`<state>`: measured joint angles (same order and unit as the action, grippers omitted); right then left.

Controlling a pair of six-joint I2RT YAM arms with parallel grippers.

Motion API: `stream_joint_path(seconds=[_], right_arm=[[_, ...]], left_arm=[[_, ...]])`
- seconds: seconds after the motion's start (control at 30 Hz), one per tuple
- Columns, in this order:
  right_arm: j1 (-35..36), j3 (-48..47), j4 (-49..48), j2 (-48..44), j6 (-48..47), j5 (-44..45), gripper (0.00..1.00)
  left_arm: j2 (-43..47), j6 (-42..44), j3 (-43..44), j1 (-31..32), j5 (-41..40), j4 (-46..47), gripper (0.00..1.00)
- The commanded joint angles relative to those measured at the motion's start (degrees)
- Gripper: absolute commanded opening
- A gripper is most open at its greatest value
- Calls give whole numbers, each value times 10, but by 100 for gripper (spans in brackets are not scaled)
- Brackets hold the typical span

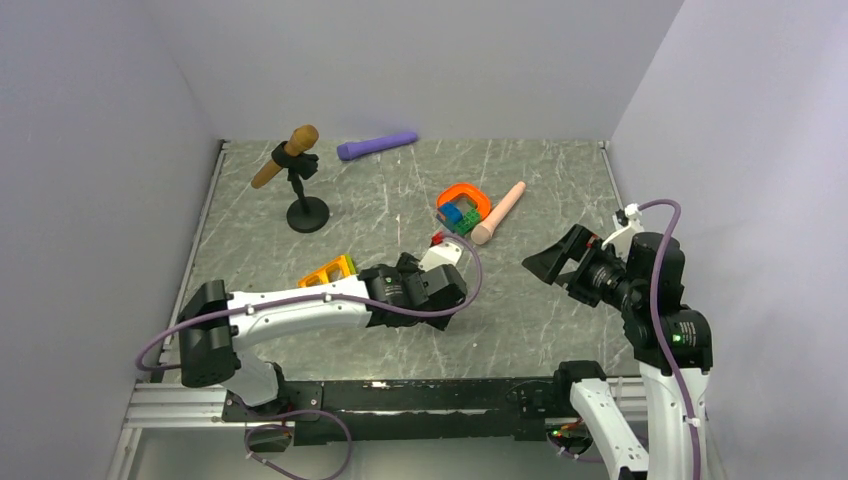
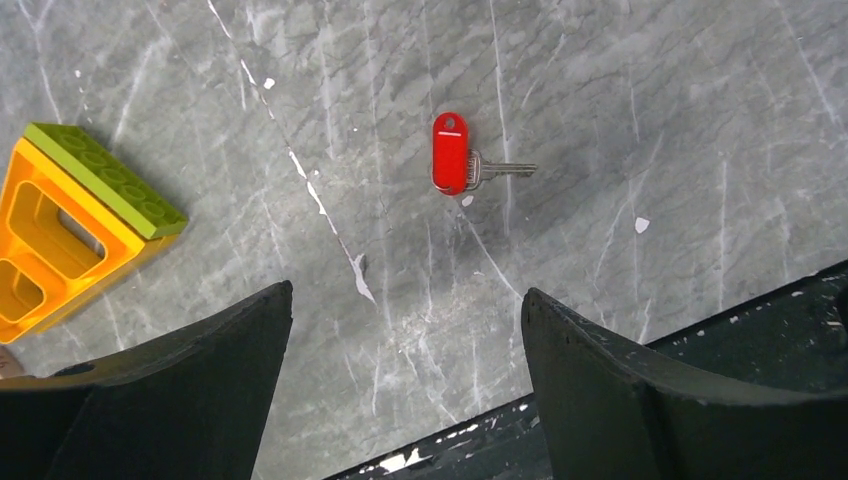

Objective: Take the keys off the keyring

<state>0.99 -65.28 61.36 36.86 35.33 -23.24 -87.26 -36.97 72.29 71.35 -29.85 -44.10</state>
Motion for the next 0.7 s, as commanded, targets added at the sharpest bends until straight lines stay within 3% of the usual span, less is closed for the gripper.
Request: stream_joint_path(seconds=[0.0,0.27,0.67], right_arm=[[0,-12,2,6,-1,-17,100],[0,-6,-6,9,2,-35,100],[-13,-44,38,32,-44,-28,100]], left_arm=[[-23,-2,-11,5,11,62,86],[-134,9,30,4,-10,80,70],[-211,8,54,-15,-17,118,63]])
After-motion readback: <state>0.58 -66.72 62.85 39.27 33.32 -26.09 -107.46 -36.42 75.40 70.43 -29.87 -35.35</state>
